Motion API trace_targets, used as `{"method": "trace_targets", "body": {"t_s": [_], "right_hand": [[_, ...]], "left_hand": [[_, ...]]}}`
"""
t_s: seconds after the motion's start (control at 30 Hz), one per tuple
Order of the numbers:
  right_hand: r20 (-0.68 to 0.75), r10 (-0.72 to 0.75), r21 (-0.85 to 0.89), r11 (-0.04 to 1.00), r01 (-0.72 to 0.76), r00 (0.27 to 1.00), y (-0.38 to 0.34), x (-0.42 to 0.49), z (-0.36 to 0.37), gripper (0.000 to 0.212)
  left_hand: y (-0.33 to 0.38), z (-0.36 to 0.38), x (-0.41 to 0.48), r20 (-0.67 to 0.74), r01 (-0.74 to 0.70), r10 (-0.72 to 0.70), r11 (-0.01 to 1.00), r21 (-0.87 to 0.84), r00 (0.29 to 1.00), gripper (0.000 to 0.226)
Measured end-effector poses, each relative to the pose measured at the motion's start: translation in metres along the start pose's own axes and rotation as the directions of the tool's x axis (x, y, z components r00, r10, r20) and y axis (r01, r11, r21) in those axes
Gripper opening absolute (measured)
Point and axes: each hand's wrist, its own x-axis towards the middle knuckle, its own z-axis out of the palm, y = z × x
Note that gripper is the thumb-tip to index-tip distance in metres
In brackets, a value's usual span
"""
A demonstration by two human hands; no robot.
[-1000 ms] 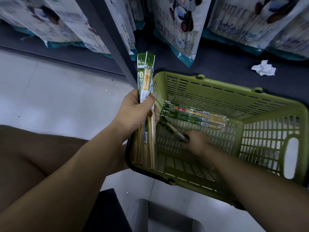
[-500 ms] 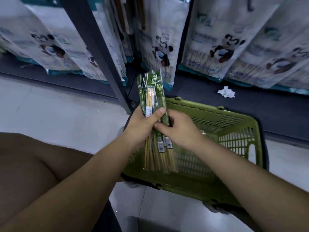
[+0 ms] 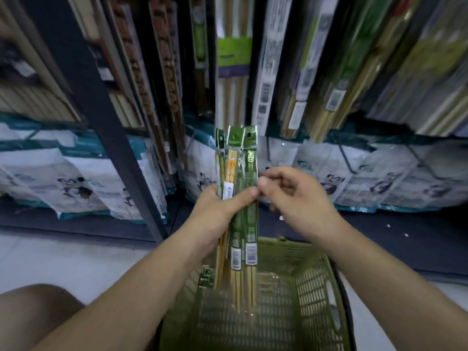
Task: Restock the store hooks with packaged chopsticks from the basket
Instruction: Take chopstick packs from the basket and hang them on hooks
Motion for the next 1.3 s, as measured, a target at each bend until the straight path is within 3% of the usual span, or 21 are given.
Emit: {"method": "trace_targets", "body": {"t_s": [0.03,0.1,0.3,0.53,0.7,0.9,1.3], "right_hand": [[-0.068,-0.032,0.045,0.998,0.035,0.997,-0.015,0.005,-0.011,0.004],[-0.176,-0.095,0.082,0.99,0.111,0.98,-0.044,0.014,-0.03,0.003],[-0.371,-0.164,0.153,0.96,0.235,0.914,-0.106,0.029,-0.082,0.02],[-0.495,-0.191,0.187,0.929,0.318,0.848,-0.143,0.042,-0.127,0.034],[-0.623,-0.163,0.161,0.931,0.329,0.765,-0.16,0.057,-0.159,0.032],[-0.699,-0.187,0.058,0.947,0.316,0.69,-0.158,0.08,-0.177,0.024],[-0.703,-0.21,0.028,0.947,0.321,0.679,-0.16,0.09,-0.182,0.035]], "left_hand": [[0.013,0.007,0.001,0.045,-0.062,0.06,0.997,0.042,0.997,0.041],[0.037,0.022,0.005,0.13,-0.165,0.151,0.98,0.107,0.98,0.025],[0.105,0.068,0.023,0.219,-0.333,0.298,0.931,0.149,0.929,0.047],[0.148,0.107,0.033,0.251,-0.449,0.414,0.887,0.105,0.875,0.032],[0.154,0.109,0.043,0.226,-0.461,0.423,0.875,0.151,0.877,0.026],[0.159,0.113,0.051,0.154,-0.429,0.41,0.895,0.123,0.899,0.055],[0.154,0.119,0.057,0.191,-0.424,0.4,0.899,0.111,0.897,0.034]]}}
